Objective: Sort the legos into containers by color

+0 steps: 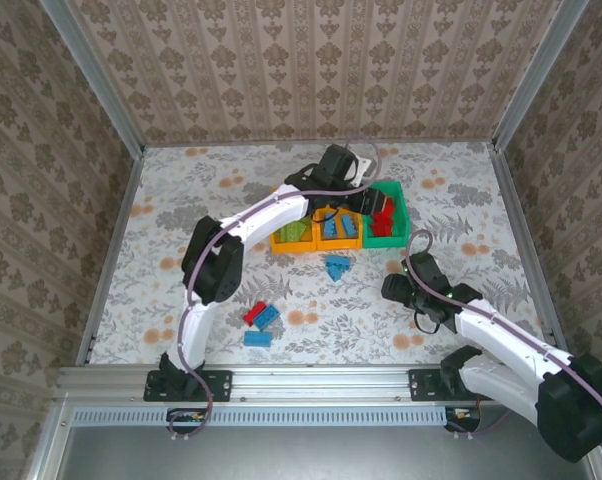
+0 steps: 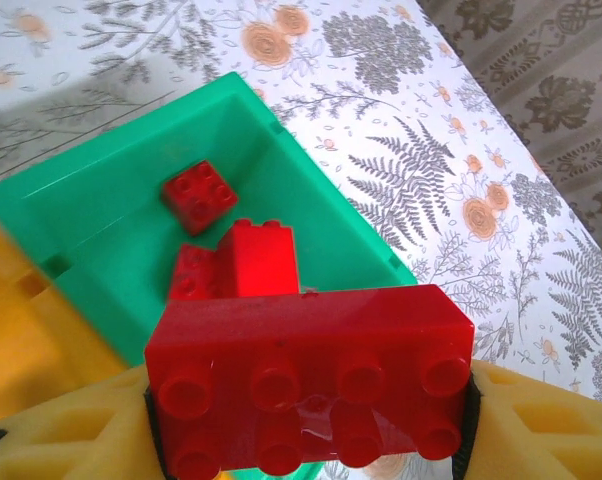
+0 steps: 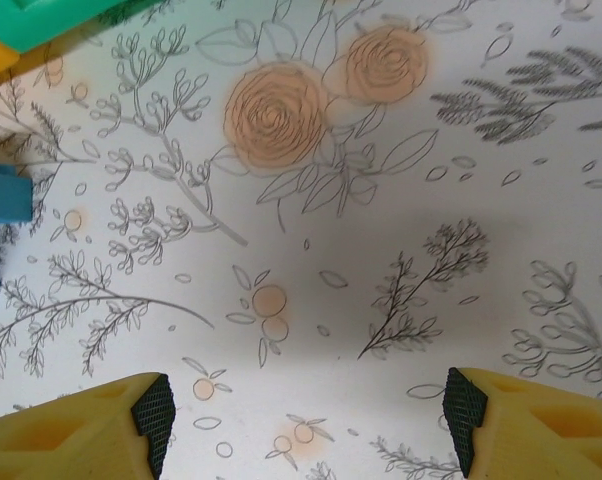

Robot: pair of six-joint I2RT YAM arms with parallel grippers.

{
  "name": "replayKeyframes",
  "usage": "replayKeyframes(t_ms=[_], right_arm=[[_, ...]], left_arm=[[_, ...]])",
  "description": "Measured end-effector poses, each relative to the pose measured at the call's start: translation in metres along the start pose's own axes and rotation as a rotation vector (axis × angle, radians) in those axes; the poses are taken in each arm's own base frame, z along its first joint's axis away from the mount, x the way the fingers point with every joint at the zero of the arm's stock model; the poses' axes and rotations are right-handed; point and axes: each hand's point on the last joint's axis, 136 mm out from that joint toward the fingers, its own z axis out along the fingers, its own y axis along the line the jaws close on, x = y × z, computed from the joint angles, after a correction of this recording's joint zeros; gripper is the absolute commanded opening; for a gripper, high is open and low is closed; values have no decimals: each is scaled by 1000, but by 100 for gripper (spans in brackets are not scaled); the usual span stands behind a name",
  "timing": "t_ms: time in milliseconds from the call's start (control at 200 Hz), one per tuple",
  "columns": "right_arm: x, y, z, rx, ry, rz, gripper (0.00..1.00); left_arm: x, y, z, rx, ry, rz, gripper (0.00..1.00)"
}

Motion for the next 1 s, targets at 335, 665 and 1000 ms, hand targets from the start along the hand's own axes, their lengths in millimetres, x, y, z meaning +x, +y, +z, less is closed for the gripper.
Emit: replayKeyframes(t_ms=[335, 665, 1000], right_arm=[[6, 7, 4, -15, 14, -3, 75], [11, 13, 5, -28, 24, -26, 75], [20, 33, 9, -33, 62, -104, 75]], left_arm=[[16, 3, 37, 76, 58, -16, 62], [1, 5, 36, 75, 16, -35, 100], [11, 20, 17, -31, -3, -52, 100]])
